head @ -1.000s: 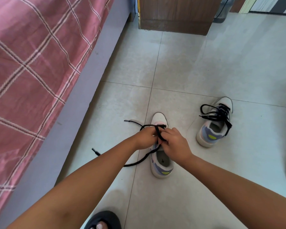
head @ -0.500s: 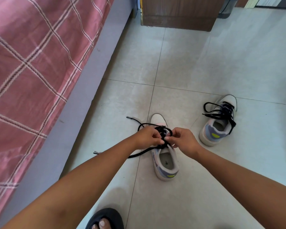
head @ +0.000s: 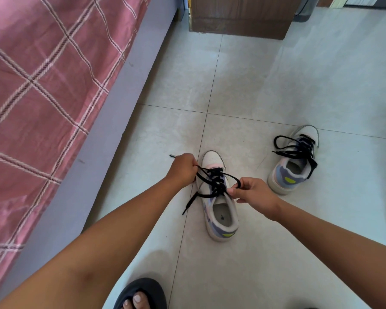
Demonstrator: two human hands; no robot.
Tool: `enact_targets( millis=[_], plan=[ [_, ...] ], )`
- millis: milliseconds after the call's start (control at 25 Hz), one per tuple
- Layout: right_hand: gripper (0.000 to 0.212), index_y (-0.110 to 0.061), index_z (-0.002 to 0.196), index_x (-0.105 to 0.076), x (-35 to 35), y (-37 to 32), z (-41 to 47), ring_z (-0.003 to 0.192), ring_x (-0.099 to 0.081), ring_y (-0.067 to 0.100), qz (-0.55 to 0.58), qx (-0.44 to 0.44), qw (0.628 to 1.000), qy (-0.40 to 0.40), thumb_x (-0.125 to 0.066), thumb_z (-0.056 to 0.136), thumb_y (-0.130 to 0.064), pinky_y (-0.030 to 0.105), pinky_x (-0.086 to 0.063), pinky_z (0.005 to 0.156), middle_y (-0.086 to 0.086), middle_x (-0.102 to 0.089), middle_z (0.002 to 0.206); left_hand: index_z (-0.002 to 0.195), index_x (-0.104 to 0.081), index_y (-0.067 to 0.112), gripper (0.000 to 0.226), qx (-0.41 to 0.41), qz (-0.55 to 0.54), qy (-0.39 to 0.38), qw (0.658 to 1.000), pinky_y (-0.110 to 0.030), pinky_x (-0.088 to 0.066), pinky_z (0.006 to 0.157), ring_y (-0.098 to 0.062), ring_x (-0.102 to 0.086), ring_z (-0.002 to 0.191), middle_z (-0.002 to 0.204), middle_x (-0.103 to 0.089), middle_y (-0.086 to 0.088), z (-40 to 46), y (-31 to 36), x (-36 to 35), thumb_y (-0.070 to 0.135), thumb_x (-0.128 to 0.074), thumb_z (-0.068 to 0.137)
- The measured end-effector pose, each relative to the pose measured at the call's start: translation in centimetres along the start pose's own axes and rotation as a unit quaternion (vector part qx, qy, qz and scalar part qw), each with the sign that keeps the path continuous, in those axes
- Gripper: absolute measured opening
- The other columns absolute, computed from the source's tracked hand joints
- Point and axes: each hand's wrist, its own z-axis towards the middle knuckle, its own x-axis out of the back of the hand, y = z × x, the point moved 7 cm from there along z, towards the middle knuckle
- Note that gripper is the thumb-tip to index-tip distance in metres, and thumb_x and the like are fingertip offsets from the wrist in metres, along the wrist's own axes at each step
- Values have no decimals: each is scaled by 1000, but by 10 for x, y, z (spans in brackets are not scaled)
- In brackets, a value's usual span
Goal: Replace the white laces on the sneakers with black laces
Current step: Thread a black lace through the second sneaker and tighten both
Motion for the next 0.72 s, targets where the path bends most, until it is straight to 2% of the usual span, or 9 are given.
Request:
enact_targets(
  millis=[160,240,320,400,480,560,600,680,720],
  plan=[
    [10,-5,85,-64,-2,-2,-1,73,-61,10,-8,-4,1000,-12,-69,84,-13,20,-49,70,4,-67,79,106,-52,2,19,46,95,-25,994,-32,-39,67,-31,-58,94,108,-55,-14,1,-19,-1,-4,-44,89],
    [13,-2,88,-65,-2,-1,-2,71,-60,8,-10,-6,1000,-12,-69,84,-13,18,-48,68,2,-66,77,90,-57,1,10,88,-39,-6,995,-34,-46,66,-31,-59,80,92,-59,-16,6,-27,-3,4,-48,90],
    [13,-3,87,-65,-4,3,-4,69,-58,8,-10,-12,1000,-14,-69,84,-14,18,-47,67,0,-63,74,79,-55,3,13,158,-184,13,970,-34,-48,60,-29,-59,67,80,-59,-16,2,-31,0,9,-51,91],
    [11,-6,83,-64,-4,7,-7,69,-56,9,-7,-16,1000,-19,-69,84,-15,20,-47,68,-1,-61,72,91,-51,6,3,113,-44,-2,993,-33,-41,59,-28,-59,77,89,-59,-12,3,-28,5,7,-48,92],
    [10,-6,82,-63,-4,8,-8,70,-55,9,2,-19,1000,-21,-69,84,-15,20,-47,69,0,-61,73,107,-48,6,20,95,116,-26,988,-30,-35,62,-26,-60,89,101,-59,-9,-1,-29,5,-2,-46,89],
    [10,-6,82,-63,-4,7,-9,70,-55,10,2,-16,1000,-18,-69,84,-14,21,-47,69,1,-61,75,106,-51,5,20,119,81,-59,988,-29,-35,63,-24,-60,85,100,-60,-9,-3,-40,-8,-1,-41,90],
    [9,-7,82,-63,-4,6,-9,70,-54,10,2,-15,1000,-16,-69,84,-14,21,-47,69,1,-61,74,99,-52,6,16,110,33,-68,991,-27,-36,60,-23,-59,76,91,-61,-10,-1,-37,-12,3,-38,92],
    [8,-8,81,-63,-5,7,-10,70,-55,10,7,-18,1000,-15,-68,84,-13,21,-47,69,0,-60,73,91,-51,6,18,176,-82,-93,976,-25,-38,57,-22,-57,64,76,-57,-10,-7,-34,-16,6,-33,93],
    [9,-9,80,-63,-5,8,-10,70,-55,10,13,-20,1000,-19,-68,84,-13,22,-47,69,0,-60,73,94,-51,5,17,134,-2,-90,987,-26,-39,59,-24,-60,69,80,-58,-10,0,-34,-14,3,-34,92]
  ],
)
